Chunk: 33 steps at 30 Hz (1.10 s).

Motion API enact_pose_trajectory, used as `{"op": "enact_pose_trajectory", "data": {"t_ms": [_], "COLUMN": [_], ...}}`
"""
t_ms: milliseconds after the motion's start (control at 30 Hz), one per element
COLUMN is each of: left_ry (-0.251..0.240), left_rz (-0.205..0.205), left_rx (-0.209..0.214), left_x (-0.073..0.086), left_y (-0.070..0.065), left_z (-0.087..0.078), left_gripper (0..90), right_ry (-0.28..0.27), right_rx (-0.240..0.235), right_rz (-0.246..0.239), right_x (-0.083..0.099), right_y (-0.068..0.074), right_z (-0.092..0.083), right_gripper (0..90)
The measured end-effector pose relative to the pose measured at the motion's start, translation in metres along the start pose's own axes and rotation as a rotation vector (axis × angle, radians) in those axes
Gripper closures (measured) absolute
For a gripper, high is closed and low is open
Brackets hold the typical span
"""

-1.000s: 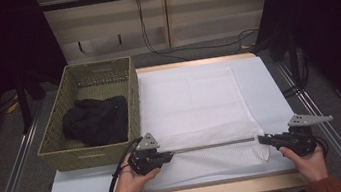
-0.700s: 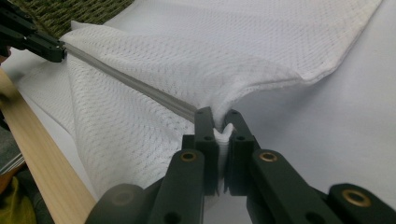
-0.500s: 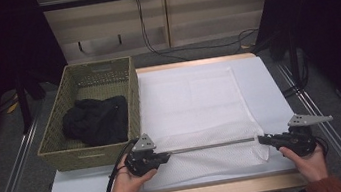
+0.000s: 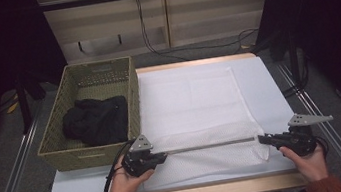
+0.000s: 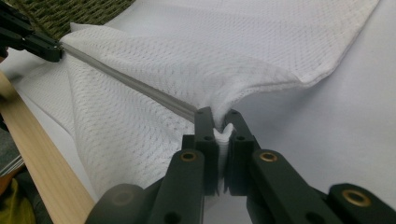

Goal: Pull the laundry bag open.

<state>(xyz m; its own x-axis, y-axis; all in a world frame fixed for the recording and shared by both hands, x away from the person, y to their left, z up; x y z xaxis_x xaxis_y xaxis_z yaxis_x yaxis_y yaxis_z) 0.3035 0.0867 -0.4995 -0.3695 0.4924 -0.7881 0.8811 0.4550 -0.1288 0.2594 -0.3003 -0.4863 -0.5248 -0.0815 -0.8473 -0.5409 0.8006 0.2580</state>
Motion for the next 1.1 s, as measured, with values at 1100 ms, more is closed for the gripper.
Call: {"op": "enact_pose_trajectory", "data": {"t_ms": [1100], "left_ry": [-0.018], "left_rz": [-0.018], "left_rx": [-0.027], "left_x": [0.010], "left_y": [0.006], "left_z": [-0.021], "left_gripper": [86.2], "right_ry": [-0.001], "right_rx": [-0.010], "right_rz": [0.003], "right_x": [0.000], "right_y": [0.001], "right_z": [0.000], "right_gripper": [86.4]}}
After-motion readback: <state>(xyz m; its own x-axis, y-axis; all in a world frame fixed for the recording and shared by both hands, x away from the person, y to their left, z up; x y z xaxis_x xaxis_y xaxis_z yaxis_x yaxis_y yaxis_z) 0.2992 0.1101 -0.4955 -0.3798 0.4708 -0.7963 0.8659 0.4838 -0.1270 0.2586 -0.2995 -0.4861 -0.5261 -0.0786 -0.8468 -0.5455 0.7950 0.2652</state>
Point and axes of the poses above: each handheld gripper's, and its own axes: z roughly forward along the jaws, x roughly out of its underside, y roughly to its left, the point moved 6 cm from there along z, roughly forward along the jaws, and after that the axes turned 5 degrees about -y, right-handed, at the moved point
